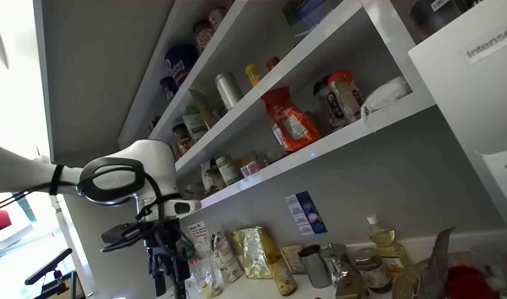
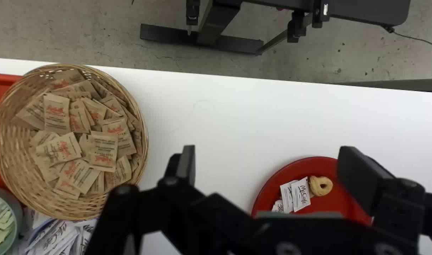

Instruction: Put the orange packet on the counter

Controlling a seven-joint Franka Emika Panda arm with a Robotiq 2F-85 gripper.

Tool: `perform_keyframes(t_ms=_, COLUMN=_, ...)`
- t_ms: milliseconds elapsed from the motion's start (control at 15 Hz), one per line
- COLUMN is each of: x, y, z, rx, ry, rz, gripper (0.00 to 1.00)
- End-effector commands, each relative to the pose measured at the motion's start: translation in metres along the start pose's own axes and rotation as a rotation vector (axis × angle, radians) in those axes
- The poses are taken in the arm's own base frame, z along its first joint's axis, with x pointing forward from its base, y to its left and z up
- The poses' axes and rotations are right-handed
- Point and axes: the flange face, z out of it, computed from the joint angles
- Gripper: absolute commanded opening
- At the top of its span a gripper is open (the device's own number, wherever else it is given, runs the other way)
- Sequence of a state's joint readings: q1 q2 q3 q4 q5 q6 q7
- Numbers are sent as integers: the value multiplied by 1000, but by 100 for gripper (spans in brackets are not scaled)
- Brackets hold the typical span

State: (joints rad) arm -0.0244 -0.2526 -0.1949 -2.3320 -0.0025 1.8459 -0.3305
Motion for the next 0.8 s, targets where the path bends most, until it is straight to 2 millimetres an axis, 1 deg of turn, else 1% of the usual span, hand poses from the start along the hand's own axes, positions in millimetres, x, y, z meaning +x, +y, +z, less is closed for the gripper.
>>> perform_keyframes(t_ms=0, x=0, y=0, z=0, rx=0, ry=0, rz=0, gripper=100)
perform_keyframes(t_ms=133, x=16, y=9, z=-3, rx=-18, ry=41, rz=15, gripper=100)
perform_keyframes(t_ms=400, x=60, y=33, z=-30, rx=-100, ry=212, rz=51, gripper=100)
perform_keyframes(t_ms=600, x=95, y=40, z=-63, rx=-153, ry=316, rz=49, gripper=100)
perform_keyframes(t_ms=733, x=118, y=39, z=-94, rx=-194, ry=394, rz=46, gripper=100)
